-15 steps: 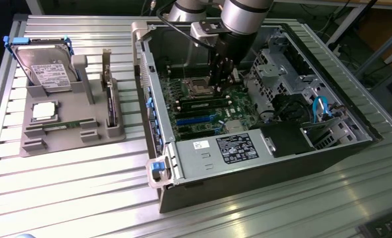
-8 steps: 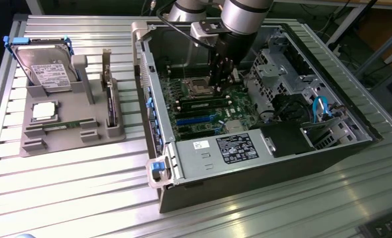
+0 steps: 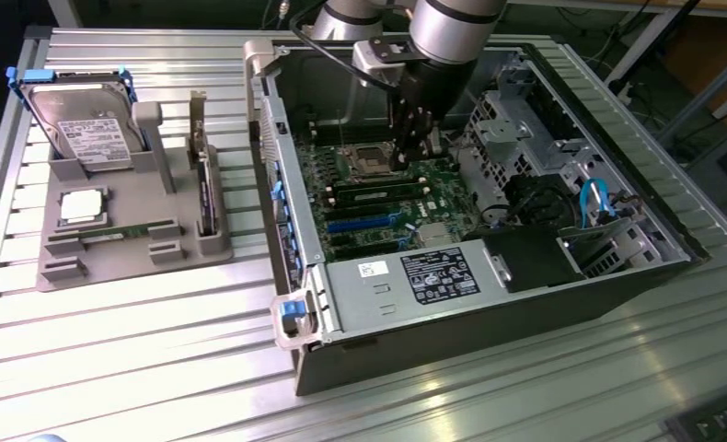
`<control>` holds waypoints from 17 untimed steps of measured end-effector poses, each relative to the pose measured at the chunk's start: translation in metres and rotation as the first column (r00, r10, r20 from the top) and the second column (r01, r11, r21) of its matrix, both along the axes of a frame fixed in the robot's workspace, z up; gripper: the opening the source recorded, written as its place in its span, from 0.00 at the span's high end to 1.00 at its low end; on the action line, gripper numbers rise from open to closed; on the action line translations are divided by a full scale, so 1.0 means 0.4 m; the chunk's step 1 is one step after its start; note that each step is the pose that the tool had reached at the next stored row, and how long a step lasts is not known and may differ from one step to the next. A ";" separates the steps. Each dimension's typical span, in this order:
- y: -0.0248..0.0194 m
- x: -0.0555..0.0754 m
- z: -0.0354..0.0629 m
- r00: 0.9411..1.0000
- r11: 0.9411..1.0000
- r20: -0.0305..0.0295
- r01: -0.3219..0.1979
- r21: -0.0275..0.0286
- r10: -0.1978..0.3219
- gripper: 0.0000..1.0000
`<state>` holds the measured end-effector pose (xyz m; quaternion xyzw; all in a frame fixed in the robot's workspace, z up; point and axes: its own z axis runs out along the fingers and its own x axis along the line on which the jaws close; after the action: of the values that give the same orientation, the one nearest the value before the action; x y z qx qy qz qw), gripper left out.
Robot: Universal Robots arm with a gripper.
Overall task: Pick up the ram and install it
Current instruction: 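Press down the ram until it locks into place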
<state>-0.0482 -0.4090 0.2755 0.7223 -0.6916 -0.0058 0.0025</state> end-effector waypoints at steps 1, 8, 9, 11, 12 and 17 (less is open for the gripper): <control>0.000 0.000 0.000 1.000 1.000 0.000 0.000 0.000 0.000 0.89; 0.000 0.044 -0.004 1.000 1.000 0.000 0.000 0.000 0.000 0.89; 0.000 0.049 -0.005 1.000 1.000 0.000 0.000 0.000 0.000 0.89; 0.000 0.061 -0.006 1.000 1.000 0.000 0.000 0.000 0.000 0.89; 0.000 0.067 -0.007 1.000 1.000 0.000 0.000 0.000 0.000 0.89; 0.000 0.109 -0.013 1.000 1.000 0.000 0.000 0.000 0.000 0.89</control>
<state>-0.0047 -0.4090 0.2702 0.7223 -0.6915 -0.0057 0.0024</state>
